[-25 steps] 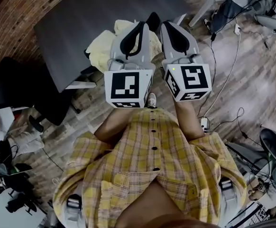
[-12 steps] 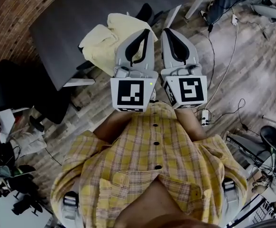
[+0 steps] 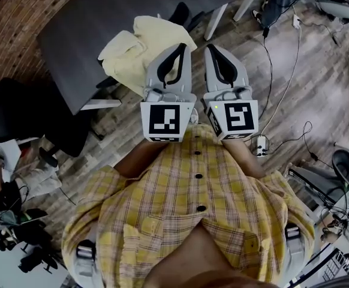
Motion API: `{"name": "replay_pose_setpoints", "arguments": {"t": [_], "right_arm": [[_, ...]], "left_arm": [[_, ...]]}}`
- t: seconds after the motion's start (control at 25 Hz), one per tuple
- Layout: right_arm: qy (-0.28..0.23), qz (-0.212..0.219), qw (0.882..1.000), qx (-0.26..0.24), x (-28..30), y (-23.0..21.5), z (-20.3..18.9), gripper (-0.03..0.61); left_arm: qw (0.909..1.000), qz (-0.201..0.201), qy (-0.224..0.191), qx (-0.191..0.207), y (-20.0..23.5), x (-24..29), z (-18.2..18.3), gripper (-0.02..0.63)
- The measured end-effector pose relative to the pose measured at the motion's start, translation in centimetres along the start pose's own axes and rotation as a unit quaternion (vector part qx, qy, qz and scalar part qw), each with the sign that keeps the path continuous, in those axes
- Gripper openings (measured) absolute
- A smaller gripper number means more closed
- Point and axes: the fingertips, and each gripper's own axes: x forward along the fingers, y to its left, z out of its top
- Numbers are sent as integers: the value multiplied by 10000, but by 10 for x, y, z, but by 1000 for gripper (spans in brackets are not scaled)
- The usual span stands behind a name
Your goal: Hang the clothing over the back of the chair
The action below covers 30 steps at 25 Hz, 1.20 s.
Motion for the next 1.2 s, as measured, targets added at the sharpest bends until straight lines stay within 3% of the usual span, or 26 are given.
{"name": "replay_pose_setpoints", "arguments": {"t": [1.2], "right_arm": [[-8,-267,9996,76,-10,-10,-19,-5]], "left_arm": [[9998,-68,155,-73,-8,0,-23,2]]}}
